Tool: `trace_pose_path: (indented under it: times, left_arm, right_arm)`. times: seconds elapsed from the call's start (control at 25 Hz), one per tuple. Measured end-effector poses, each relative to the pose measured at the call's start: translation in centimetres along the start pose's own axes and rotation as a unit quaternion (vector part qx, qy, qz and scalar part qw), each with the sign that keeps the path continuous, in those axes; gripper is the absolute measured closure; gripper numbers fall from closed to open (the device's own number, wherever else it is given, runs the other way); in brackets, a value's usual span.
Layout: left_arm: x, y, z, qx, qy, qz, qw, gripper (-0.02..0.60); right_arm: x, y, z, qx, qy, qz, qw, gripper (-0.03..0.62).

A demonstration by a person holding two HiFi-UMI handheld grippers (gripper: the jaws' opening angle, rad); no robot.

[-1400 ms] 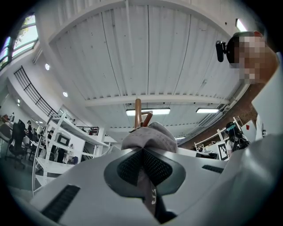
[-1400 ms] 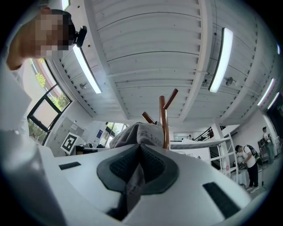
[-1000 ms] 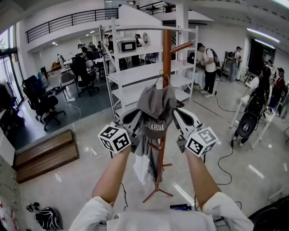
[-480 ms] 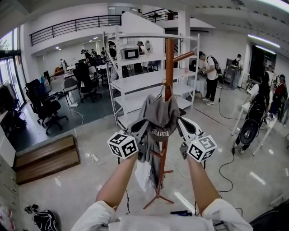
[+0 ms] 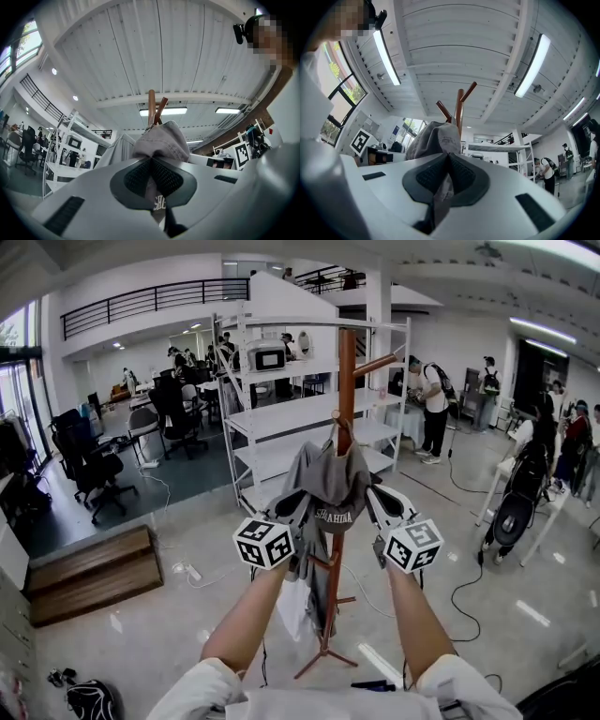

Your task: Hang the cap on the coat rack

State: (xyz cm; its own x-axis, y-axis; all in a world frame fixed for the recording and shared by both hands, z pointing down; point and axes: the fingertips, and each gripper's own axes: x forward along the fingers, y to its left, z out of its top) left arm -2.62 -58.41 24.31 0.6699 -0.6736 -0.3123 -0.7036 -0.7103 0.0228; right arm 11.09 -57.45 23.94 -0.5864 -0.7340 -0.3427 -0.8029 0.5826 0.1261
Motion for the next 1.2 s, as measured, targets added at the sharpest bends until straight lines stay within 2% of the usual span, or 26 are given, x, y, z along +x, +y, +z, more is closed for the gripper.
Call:
trace_pose_path:
  times: [0.48, 0.8, 1.2]
  left_arm:
    - [-2.3, -0.8, 0.9, 0.024, -0.007, 0.016, 0.9996, 0.561]
    - [-5.0, -2.0, 2.3, 0.039, -0.026, 0.039, 0.9982, 0.558]
    - [-10.2, -3.8, 4.8, 0.061, -0.034, 0.069, 0.9952, 0.558]
  right_arm:
    - [-1.5, 0.8, 1.3, -0.007, -0.011, 0.009, 1.000, 0.565]
    - [-5.3, 1.0, 2.8, 0.011, -0.025, 0.004, 1.000, 0.565]
    - [-10.3, 3.9, 5.2, 0.015, -0.040, 0.034, 0.999, 0.565]
